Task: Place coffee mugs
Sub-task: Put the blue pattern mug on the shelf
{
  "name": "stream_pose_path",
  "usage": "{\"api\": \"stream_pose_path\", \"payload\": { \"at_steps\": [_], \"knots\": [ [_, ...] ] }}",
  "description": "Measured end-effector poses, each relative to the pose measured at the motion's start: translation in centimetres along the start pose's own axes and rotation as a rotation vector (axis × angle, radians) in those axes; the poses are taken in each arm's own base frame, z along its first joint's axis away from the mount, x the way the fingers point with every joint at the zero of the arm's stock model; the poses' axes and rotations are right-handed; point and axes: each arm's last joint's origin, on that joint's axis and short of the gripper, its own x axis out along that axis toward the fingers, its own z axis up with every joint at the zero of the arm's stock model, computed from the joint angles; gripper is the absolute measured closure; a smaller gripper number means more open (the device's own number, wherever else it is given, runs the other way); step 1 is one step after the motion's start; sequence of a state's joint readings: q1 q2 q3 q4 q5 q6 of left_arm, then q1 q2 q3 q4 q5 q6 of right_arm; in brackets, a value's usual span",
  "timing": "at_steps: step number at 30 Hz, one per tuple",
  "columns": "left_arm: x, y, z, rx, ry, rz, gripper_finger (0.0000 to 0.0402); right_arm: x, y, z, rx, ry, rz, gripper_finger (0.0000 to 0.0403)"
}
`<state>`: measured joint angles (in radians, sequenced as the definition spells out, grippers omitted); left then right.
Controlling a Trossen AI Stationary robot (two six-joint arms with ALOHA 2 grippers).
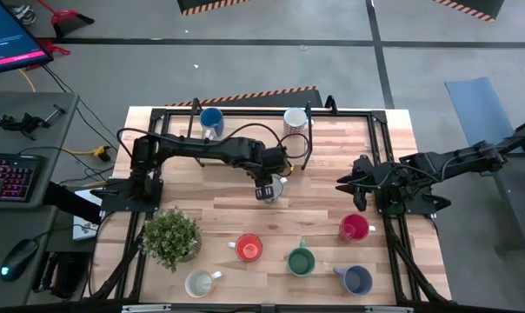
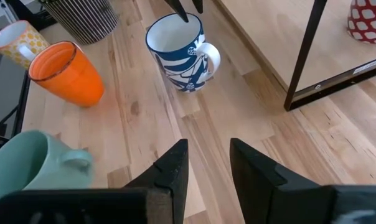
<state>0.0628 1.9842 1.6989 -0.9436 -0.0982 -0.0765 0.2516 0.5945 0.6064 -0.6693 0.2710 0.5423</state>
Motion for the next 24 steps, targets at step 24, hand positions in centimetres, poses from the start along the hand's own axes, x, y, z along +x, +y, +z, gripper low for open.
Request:
{"api": "stream_pose_path", "payload": {
  "at_steps": [24],
  "knots": [
    [2.8,-0.2,0.7,0.030,-0.011,-0.003,0.0309,0.0,0.1,-0.1,0.017,0.025,0.027,0.0304]
  ]
}}
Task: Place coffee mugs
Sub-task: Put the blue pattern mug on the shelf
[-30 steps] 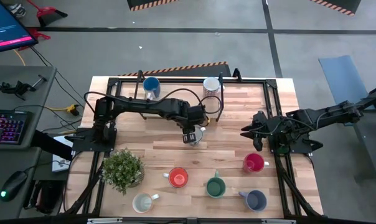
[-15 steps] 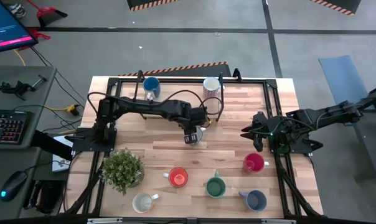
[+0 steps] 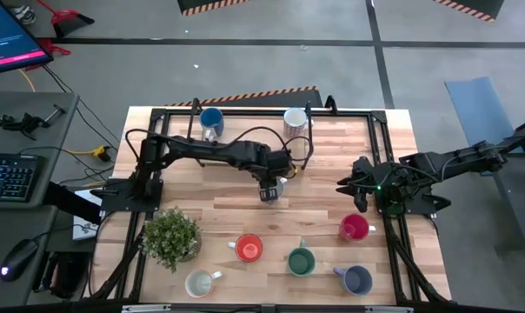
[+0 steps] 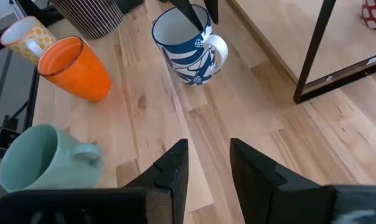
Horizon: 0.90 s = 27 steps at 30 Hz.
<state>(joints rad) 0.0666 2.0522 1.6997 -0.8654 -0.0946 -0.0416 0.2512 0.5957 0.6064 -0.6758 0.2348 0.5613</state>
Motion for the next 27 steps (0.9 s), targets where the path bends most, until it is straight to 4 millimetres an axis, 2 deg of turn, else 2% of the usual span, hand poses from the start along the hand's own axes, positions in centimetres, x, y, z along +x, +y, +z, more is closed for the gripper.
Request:
{"api": "stream_pose_path", "payload": {
  "at_steps": [8,12,19,22,27],
  "knots": [
    [2.2,-0.5,-0.1,0.003,0.037,-0.005,0.0319,0.0,0.1,-0.1,0.016,0.024,0.029,0.0304],
    [2.2,-0.5,-0.3,-0.009,0.053,0.002,0.0381,0.0,0.0,-0.2,0.014,0.036,0.025,0.0304],
    [1.7,-0.6,0.2,-0.021,0.047,-0.029,0.0390,0.0,-0.1,-0.4,0.007,0.059,0.011,0.0304],
    [0.1,-0.6,0.7,-0.014,0.040,-0.046,0.0390,0.0,-0.2,-0.5,0.005,0.064,0.008,0.0304],
    [-4.2,-0.4,1.7,0.006,0.043,0.006,0.0390,0.0,-0.2,-0.5,0.004,0.064,0.008,0.0304]
  ]
}}
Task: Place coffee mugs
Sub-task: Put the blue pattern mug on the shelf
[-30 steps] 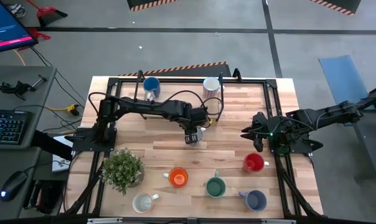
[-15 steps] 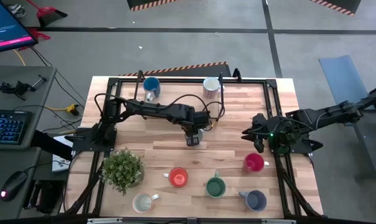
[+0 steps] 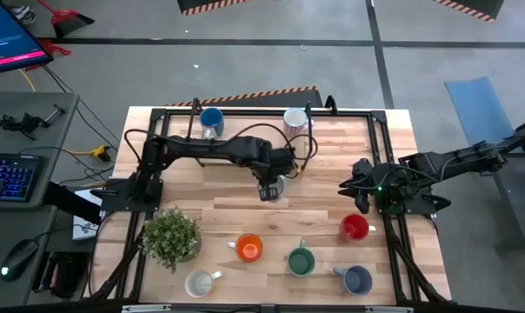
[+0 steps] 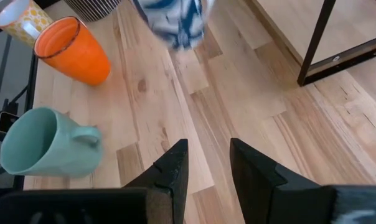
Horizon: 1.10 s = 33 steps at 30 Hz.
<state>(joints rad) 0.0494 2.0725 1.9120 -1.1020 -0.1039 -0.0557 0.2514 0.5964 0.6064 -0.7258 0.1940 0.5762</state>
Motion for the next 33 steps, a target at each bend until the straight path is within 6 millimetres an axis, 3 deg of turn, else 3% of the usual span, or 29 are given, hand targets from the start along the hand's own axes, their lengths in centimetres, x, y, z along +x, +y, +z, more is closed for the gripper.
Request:
{"api": "stream_pose_path", "payload": {
  "at_steps": [6,18,22,28,33],
  "knots": [
    [-3.2,3.9,-0.2,-0.084,0.036,0.122,0.0390,0.0,0.0,0.0,0.001,-0.003,0.000,0.0304],
    [-2.8,15.5,-2.4,-0.357,0.085,0.158,0.0391,0.0,-0.1,0.1,0.001,-0.025,-0.030,0.0304],
    [-2.8,18.4,-3.0,-0.485,0.051,0.163,0.0391,0.0,-0.1,0.1,0.001,-0.025,-0.030,0.0304],
    [-1.4,19.3,-1.4,-0.528,-0.096,0.141,0.0391,0.0,-0.1,0.1,0.006,-0.025,-0.030,0.0304],
    [0.8,19.3,-1.4,-0.532,-0.032,0.140,0.0391,0.0,-0.1,0.1,0.030,-0.026,-0.029,0.0304]
  ]
}}
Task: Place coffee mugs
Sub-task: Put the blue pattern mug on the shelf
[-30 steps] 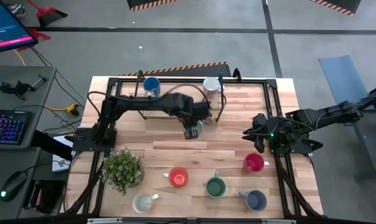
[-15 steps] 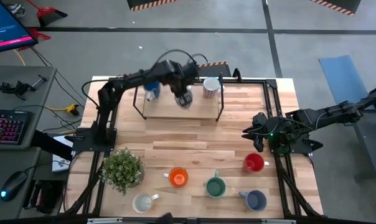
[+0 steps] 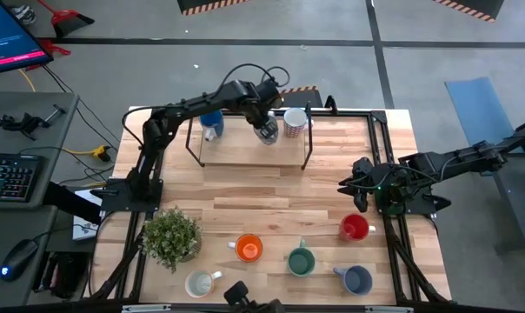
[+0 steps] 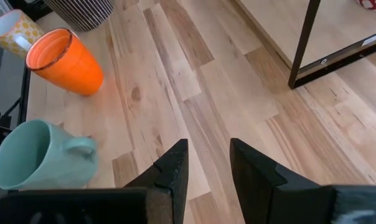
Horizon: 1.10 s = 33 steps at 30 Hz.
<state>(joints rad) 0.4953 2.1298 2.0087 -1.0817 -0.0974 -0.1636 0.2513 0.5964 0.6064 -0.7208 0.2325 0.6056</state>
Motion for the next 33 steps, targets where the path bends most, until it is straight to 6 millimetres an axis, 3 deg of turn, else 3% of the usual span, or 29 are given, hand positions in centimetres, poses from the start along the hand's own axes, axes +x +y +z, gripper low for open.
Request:
{"api": "stream_pose_path", "payload": {
  "at_steps": [4,11,23,33],
  "knots": [
    [1.4,0.0,0.0,0.001,0.026,0.029,0.0391,0.0,0.0,0.0,0.000,0.000,0.000,0.0304],
    [2.1,-0.1,0.1,0.002,0.029,0.029,0.0389,0.0,0.0,0.0,0.001,0.000,0.000,0.0304],
    [2.1,0.0,0.3,0.016,0.000,0.046,0.0301,0.0,0.0,0.0,0.001,0.000,0.000,0.0304],
    [-0.6,0.0,1.5,0.011,-0.047,0.033,0.0278,0.0,0.0,0.0,0.000,0.000,0.000,0.0304]
  ]
}}
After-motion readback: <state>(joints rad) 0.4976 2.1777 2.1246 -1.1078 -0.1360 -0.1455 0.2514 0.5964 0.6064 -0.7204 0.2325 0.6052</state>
